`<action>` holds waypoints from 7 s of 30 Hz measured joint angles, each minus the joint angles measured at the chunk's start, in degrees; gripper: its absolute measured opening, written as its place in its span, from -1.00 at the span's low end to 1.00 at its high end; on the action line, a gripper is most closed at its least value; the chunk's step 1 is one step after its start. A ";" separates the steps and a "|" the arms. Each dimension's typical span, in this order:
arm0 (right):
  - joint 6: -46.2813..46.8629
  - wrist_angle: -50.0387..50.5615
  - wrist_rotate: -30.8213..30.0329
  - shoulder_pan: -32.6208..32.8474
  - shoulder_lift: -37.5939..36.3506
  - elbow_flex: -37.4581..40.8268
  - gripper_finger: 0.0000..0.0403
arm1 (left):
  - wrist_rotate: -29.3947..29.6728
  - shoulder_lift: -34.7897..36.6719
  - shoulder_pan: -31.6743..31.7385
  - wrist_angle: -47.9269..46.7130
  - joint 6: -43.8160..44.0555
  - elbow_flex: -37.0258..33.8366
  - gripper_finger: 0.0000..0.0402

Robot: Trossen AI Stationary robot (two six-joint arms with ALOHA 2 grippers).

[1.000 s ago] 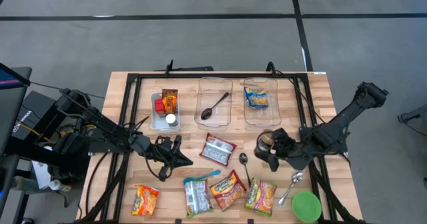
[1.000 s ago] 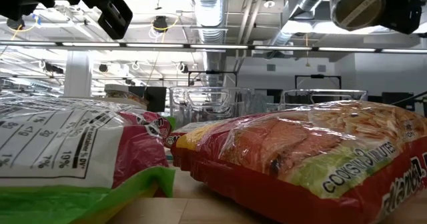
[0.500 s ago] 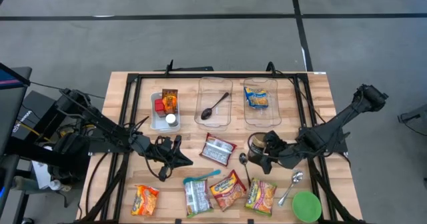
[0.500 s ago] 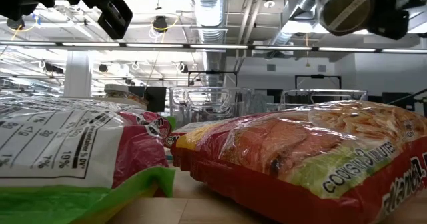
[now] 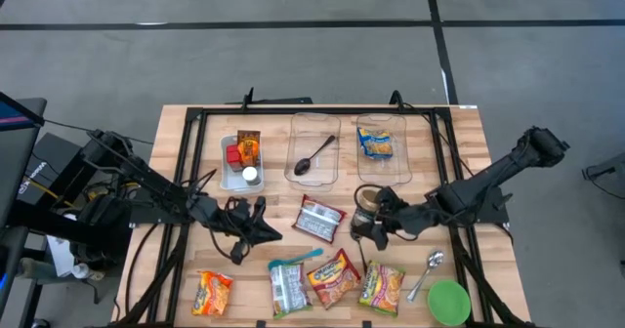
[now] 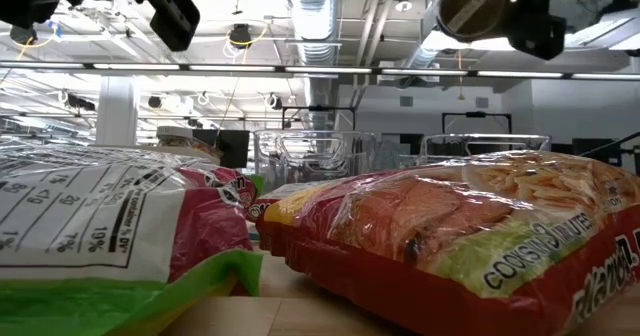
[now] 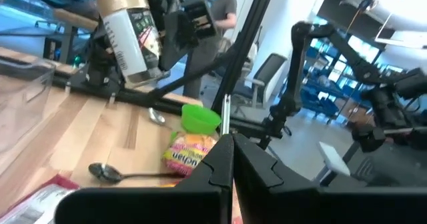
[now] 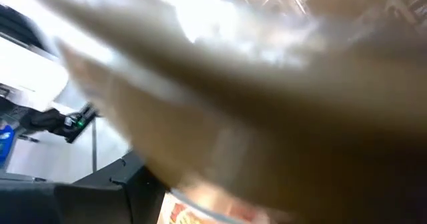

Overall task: Pick & Place Food Item
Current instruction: Put the gold seasoning bottle into the white bin

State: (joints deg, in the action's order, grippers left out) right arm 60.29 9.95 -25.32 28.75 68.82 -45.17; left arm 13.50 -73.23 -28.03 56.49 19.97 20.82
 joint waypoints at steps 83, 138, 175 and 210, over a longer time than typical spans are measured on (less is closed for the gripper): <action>-14.80 -1.79 22.56 -8.59 23.45 -19.39 0.40 | -1.42 0.00 6.95 -16.71 16.22 10.69 -1.00; -13.60 -5.01 25.77 -11.69 23.43 -19.28 0.40 | -3.69 -8.78 11.41 -6.20 19.08 11.66 0.88; -11.18 -2.31 31.94 -10.77 23.39 -19.28 0.40 | -17.42 -17.20 15.25 -23.80 16.90 29.37 0.86; -11.21 -2.75 33.05 -10.77 23.39 -19.30 0.40 | -18.27 -17.64 16.55 -24.33 16.71 30.10 0.80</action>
State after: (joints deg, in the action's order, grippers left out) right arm 49.08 7.20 7.73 17.98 92.20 -64.47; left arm -4.78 -90.87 -11.49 32.16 36.68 50.92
